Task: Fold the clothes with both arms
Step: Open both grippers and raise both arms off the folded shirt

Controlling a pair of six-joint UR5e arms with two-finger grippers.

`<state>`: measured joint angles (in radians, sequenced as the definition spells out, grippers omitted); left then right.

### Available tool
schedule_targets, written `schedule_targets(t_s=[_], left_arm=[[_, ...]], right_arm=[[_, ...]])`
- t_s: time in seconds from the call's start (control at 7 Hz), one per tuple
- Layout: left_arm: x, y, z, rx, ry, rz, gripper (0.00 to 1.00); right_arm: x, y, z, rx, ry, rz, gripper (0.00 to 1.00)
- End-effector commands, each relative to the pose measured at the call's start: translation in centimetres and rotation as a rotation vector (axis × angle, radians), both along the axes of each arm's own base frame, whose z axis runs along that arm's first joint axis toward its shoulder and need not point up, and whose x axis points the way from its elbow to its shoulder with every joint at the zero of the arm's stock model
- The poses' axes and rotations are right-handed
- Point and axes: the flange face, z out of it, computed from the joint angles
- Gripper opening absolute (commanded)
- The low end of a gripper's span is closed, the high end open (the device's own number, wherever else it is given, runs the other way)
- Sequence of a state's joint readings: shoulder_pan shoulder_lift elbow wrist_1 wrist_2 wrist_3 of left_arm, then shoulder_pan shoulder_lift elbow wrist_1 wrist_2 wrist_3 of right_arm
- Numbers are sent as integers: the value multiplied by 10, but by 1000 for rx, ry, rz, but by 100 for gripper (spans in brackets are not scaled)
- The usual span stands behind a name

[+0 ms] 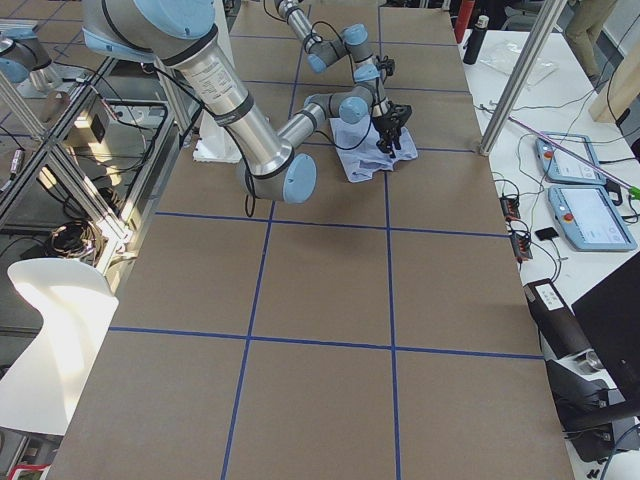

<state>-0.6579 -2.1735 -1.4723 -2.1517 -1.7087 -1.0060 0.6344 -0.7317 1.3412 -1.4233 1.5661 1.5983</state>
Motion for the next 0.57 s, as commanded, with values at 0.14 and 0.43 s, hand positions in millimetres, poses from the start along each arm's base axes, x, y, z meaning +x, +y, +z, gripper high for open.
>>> schedule_targets(t_s=[0.14, 0.43], left_arm=[[-113, -1, -11, 110, -60, 130, 100], [-198, 20, -15, 206, -221, 183, 100]], right_arm=[[119, -18, -18, -41, 4, -186, 100], [275, 14, 45, 4, 57, -359, 100]])
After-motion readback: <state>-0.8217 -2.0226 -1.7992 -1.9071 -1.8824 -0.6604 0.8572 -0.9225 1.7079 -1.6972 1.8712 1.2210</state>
